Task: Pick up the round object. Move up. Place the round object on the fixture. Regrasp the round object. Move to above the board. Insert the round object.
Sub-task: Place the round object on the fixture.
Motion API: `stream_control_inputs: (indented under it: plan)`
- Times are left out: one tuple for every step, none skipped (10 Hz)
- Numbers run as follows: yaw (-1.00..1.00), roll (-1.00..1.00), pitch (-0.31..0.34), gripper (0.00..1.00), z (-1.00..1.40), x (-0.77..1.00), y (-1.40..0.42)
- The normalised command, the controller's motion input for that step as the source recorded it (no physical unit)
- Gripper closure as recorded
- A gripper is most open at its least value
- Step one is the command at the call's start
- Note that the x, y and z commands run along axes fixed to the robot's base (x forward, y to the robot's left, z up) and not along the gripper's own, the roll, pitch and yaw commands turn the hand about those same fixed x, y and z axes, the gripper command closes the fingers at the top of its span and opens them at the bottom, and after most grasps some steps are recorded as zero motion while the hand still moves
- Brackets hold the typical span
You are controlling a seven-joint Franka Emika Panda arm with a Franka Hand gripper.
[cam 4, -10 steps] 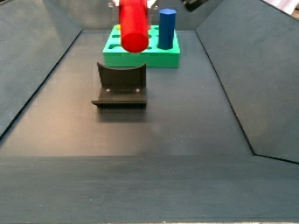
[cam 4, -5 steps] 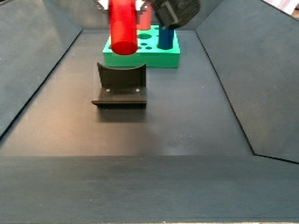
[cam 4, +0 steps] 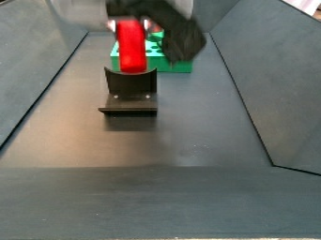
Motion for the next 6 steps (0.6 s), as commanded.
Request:
stream_control_inputs:
  plan:
    - [-0.15, -0.67, 0.167, 1.0, -1.0, 0.17, 0.14]
    - [-0.18, -0.45, 0.131, 1.0, -1.0, 0.18, 0.14]
    - [-0.19, -0.31, 0.104, 1.0, -1.0, 0.18, 0.14]
    - [-0.19, -0.24, 0.079, 1.0, -1.0, 0.19, 0.14]
    - [-0.18, -0.18, 0.039, 1.0, -0.89, 0.18, 0.13]
    - [-0.17, -0.17, 0.005, 1.0, -0.62, 0.14, 0.1]
